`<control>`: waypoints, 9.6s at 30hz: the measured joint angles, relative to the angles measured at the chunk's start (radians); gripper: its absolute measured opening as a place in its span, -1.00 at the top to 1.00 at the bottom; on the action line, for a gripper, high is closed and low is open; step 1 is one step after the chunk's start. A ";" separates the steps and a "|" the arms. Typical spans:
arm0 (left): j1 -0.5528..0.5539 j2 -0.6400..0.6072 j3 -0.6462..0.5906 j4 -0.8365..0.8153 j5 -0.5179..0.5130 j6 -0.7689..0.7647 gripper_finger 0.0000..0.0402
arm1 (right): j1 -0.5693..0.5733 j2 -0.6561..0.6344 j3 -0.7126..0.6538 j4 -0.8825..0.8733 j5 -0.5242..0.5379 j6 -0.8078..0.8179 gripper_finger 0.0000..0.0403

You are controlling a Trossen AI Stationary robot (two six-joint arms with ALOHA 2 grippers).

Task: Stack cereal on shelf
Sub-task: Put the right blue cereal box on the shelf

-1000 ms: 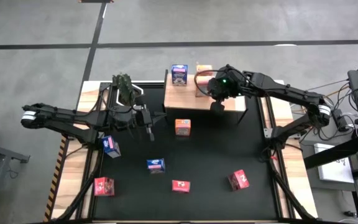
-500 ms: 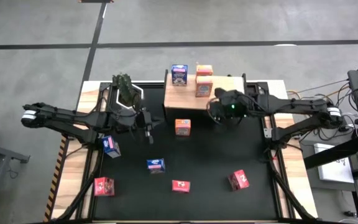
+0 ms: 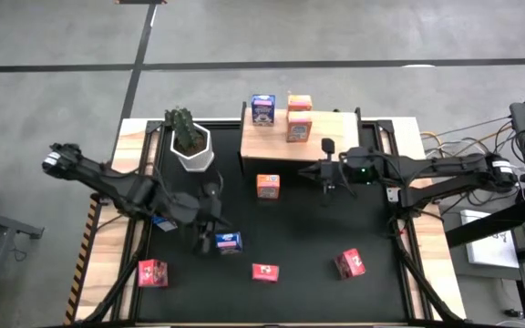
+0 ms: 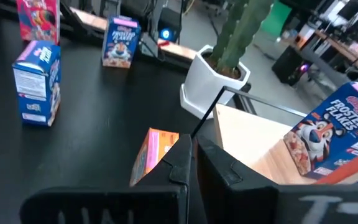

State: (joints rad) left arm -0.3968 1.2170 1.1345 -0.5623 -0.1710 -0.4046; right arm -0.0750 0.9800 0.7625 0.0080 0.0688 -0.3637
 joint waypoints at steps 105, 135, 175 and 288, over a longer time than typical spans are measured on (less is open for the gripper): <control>0.767 0.356 0.501 -0.242 0.154 0.705 0.34 | 0.001 -0.101 -0.163 0.132 -0.024 0.156 0.94; 0.774 0.434 0.612 -0.280 0.127 0.831 -0.06 | 0.001 -0.101 -0.163 0.130 -0.023 0.149 0.94; 0.595 0.422 0.295 0.036 -0.275 0.753 0.69 | 0.000 -0.102 -0.163 0.131 -0.016 0.128 0.94; 0.705 0.269 0.078 0.259 -0.170 0.867 0.69 | 0.000 -0.101 -0.168 0.124 -0.016 0.128 0.94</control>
State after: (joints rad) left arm 0.3085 1.4860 1.2125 -0.3030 -0.3412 0.4622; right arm -0.0746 0.8787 0.5945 0.1318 0.0529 -0.2359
